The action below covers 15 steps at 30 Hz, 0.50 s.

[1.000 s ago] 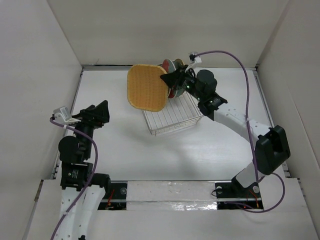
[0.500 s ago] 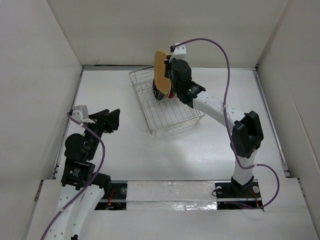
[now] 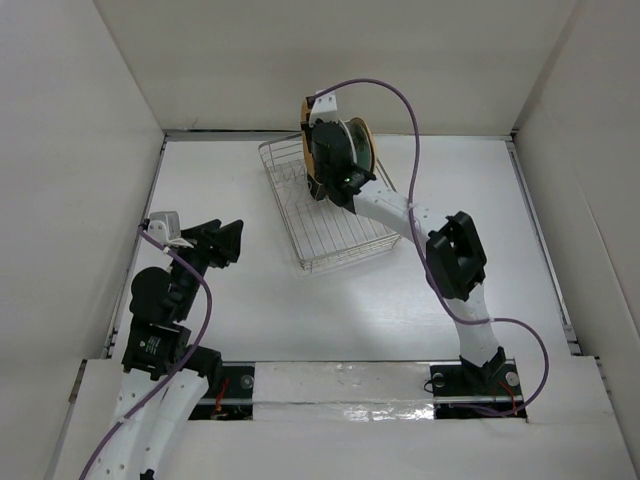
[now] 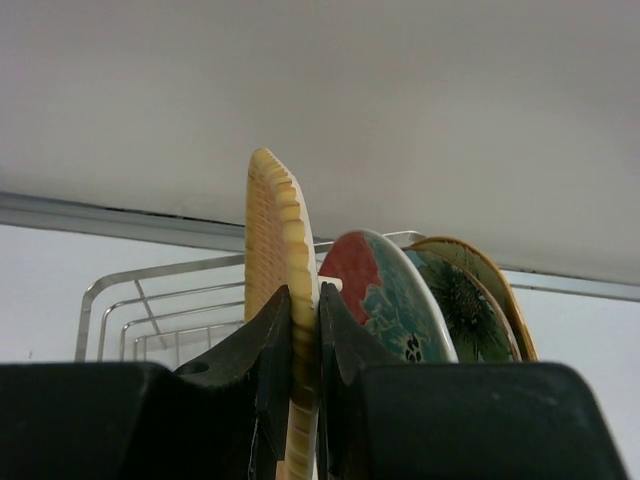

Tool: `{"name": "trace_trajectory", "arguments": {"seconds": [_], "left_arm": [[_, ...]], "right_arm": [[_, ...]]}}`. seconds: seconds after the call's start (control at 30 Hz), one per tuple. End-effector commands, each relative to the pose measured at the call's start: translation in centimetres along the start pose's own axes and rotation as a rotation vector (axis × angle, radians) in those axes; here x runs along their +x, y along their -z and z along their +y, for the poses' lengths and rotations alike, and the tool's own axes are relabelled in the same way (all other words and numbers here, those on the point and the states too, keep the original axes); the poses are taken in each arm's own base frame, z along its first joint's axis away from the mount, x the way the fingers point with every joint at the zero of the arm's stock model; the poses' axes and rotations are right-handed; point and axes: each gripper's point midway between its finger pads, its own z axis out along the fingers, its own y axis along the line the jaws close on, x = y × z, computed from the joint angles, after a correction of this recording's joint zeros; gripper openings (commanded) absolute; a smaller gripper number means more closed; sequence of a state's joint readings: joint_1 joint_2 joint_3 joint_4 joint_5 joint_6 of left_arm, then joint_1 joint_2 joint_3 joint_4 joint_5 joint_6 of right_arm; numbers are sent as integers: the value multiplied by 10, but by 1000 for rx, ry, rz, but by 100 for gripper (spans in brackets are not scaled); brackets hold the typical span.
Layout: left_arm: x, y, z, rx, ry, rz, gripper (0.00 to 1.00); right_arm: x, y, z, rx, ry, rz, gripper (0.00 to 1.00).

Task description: Load the plates into the dish rack

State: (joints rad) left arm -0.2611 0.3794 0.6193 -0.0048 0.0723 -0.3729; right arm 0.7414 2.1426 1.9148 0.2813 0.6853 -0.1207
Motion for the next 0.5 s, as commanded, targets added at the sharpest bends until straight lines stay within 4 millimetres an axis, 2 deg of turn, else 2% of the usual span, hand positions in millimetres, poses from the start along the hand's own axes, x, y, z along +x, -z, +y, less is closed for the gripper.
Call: {"name": "trace_trajectory", "arguments": {"seconds": [0.0, 0.13, 0.2, 0.37, 0.47], "left_arm": [[-6, -2, -6, 33, -18, -23, 53], [-5, -3, -7, 35, -16, -19, 53], [-5, -3, -7, 34, -16, -19, 53], [-4, -4, -6, 30, -16, -16, 53], [-3, -4, -6, 32, -16, -12, 53]], "right_arm": [[-96, 3, -17, 77, -124, -226, 0], [-116, 9, -13, 58, -134, -276, 0], [-111, 7, -11, 55, -132, -270, 0], [-73, -5, -7, 43, -139, -223, 0], [-60, -14, -7, 28, -164, -198, 0]]}}
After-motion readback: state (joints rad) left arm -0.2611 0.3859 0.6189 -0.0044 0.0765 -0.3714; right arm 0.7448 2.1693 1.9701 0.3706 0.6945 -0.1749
